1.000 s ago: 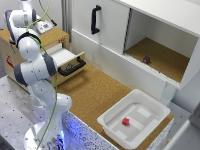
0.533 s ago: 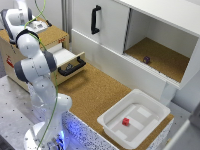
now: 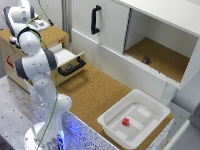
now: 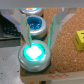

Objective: Switch off the green light

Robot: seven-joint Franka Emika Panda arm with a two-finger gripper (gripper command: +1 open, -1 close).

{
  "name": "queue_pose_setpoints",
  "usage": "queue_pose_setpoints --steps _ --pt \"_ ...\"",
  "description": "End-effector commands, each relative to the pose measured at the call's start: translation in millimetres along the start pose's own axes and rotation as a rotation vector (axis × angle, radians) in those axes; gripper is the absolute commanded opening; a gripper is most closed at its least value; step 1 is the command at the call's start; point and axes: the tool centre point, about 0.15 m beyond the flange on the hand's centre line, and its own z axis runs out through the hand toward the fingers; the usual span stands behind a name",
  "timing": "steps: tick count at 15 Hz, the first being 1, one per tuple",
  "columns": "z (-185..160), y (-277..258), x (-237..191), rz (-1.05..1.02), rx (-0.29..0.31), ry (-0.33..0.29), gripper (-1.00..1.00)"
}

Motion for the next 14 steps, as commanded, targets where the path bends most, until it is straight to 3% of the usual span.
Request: queue_pose_setpoints --steps 1,6,10,14 --pt "12 -9 16 -0.014 0.081 -0.072 -1.0" --pt "35 -2 14 0.015 0.106 -0.079 -1.0" --pt "77 5 15 0.035 0.153 -0.116 -1.0" --pt "4 -2 8 0.058 0.044 -0.022 -1.0"
